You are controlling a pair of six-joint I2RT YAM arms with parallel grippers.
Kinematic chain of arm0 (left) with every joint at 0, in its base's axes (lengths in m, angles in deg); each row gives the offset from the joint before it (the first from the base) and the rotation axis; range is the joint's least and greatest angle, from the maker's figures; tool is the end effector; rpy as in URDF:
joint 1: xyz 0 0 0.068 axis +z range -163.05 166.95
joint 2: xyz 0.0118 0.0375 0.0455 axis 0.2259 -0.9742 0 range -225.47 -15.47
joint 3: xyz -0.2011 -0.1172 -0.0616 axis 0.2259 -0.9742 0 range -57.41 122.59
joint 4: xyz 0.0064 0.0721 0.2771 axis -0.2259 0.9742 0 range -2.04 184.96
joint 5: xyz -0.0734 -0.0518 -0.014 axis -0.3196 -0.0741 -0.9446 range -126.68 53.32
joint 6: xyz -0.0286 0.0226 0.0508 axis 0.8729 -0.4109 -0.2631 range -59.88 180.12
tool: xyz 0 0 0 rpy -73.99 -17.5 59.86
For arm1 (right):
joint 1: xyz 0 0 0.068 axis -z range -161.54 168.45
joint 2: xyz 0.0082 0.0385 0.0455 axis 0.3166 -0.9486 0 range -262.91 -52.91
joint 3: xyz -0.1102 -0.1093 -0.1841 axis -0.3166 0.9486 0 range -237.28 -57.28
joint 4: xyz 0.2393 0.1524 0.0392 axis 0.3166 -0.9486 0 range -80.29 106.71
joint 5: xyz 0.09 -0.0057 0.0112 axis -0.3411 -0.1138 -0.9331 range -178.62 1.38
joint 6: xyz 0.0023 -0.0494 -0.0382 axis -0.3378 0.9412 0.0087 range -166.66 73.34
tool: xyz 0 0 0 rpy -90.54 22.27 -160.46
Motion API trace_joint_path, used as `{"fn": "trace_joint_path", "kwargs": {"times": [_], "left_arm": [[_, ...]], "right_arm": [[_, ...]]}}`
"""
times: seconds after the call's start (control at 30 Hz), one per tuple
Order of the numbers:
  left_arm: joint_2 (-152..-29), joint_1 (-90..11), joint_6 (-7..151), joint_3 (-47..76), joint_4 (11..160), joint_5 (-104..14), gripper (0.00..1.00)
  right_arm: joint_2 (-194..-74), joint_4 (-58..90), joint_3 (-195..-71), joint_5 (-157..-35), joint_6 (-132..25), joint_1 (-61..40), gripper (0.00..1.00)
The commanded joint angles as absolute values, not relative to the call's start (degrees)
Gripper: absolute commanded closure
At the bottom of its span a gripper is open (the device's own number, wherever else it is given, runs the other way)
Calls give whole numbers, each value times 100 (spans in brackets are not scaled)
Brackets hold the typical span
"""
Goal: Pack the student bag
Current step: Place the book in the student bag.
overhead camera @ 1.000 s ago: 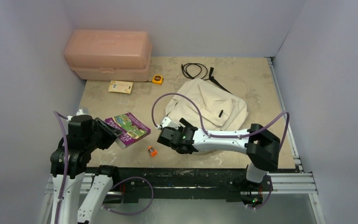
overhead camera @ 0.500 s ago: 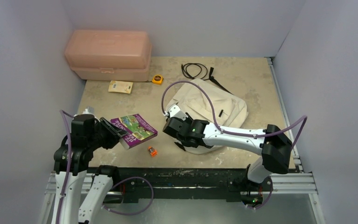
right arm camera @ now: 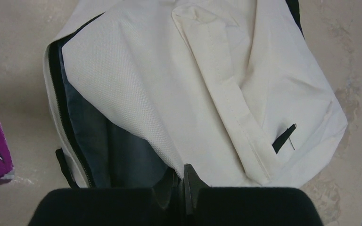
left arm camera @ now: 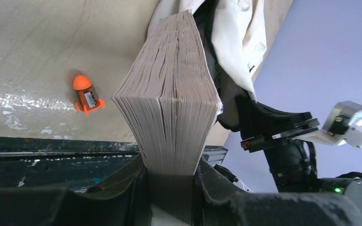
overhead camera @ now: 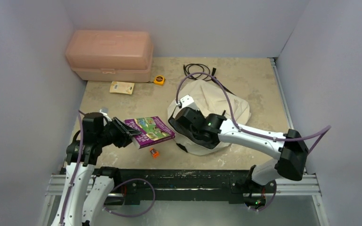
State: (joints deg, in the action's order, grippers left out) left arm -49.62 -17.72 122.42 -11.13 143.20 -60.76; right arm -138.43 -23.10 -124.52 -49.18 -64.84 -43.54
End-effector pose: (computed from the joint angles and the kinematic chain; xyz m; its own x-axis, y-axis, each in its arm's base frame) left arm 0.1654 -0.0329 0.2785 -0.6451 -0.7585 -0.0926 -0.4306 0.4609 -0.7760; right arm 0.1849 0.2834 0.2215 -0.5422 -0.5064 -0.6705 -0.3737 0.8601 -0.3473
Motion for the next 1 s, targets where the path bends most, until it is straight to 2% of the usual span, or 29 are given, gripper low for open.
{"fn": "trace_joint_path", "kwargs": {"times": [0.0, 0.23, 0.4, 0.63, 0.97], "left_arm": [[-4812, -1802, 12657, -1136, 13420, -6727, 100], [-4815, -2068, 13155, -1791, 12032, -7170, 100], [-4995, -2998, 13039, -1849, 11300, -6490, 100], [-5743, -3899, 13188, -1884, 10096, -5763, 100], [-7296, -4301, 13694, -1624, 8997, -5390, 100]], "right_arm": [[-13291, -1840, -12831, -5206, -6768, -4001, 100], [-13047, -1681, -13182, -5619, -6806, -3733, 100], [-12832, -1450, -13071, -5757, -6848, -3642, 100], [-12608, -1236, -12784, -5957, -6866, -3512, 100], [-12660, -1291, -12899, -6108, -6851, -3463, 100]]}}
